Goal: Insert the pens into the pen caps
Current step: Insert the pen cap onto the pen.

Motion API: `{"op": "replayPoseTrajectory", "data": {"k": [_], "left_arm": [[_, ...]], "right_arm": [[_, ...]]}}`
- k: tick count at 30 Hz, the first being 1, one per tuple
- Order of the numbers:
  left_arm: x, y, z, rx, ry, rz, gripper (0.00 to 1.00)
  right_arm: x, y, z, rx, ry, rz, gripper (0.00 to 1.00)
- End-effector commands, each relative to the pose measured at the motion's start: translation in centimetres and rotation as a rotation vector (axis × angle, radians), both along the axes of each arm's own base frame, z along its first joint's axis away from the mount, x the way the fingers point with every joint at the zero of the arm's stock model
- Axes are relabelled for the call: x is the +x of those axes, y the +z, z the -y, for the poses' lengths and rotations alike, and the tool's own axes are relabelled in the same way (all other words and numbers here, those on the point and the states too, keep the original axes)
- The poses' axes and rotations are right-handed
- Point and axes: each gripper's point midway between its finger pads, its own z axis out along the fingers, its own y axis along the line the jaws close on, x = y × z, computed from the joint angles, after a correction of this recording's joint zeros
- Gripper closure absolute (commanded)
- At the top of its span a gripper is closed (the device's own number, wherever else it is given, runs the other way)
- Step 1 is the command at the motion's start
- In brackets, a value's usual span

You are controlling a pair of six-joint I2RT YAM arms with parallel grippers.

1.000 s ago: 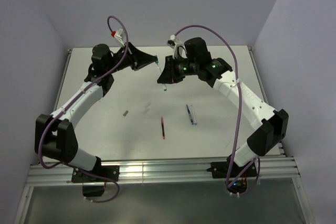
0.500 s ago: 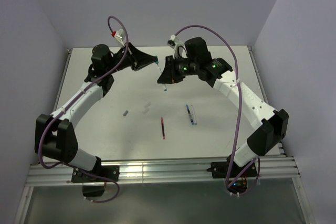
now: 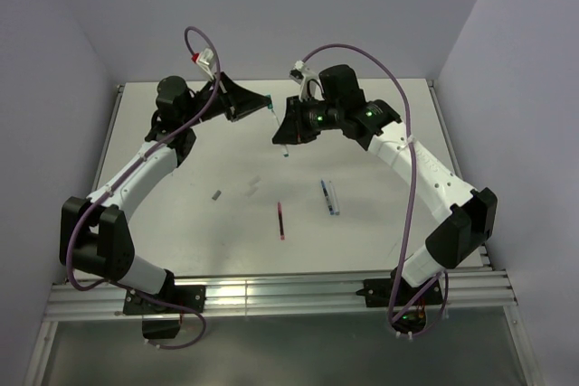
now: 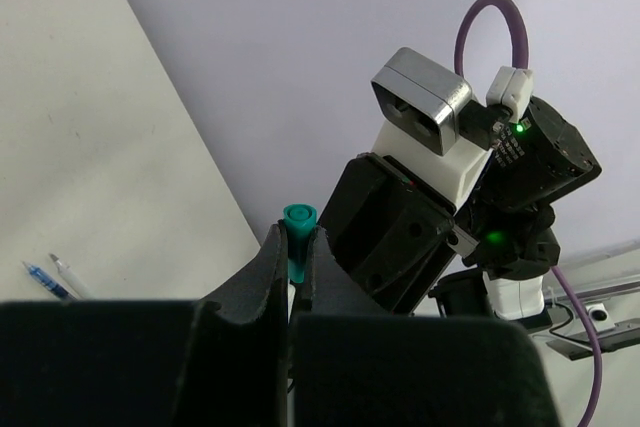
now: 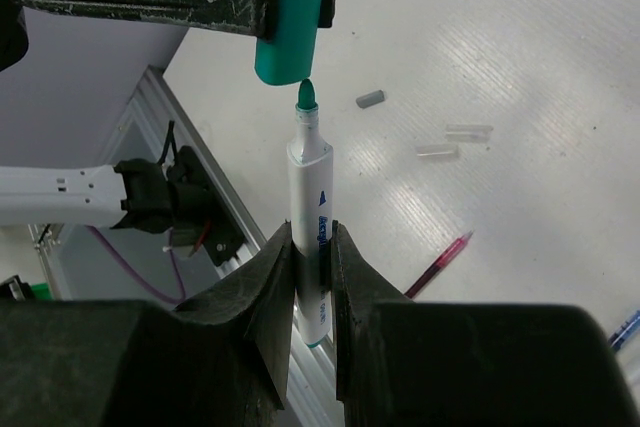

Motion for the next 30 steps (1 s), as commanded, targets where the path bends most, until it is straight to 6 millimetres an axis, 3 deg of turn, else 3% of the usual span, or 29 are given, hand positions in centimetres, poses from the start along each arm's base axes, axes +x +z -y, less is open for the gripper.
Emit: {"op": "replayPoseTrajectory", "data": {"k": [1,21,30], "left_arm": [[-1.1,1.1,-0.3,-0.008,-0.016,0.054,1.00],[-1.2,-0.1,0.8,0.045,-0.023,0.039,1.00],[-1.2,-1.1,1.4,0.115,-0.018,0.054,1.00]], "right_arm": [[-0.1,1.8,0.4,0.031,0.001,0.045,1.00],[0.3,1.6,0.0,0.034,0.003,0.024,1.00],[2.1,2.0,0.8,0.008,-0.093,0.040,1.00]]}}
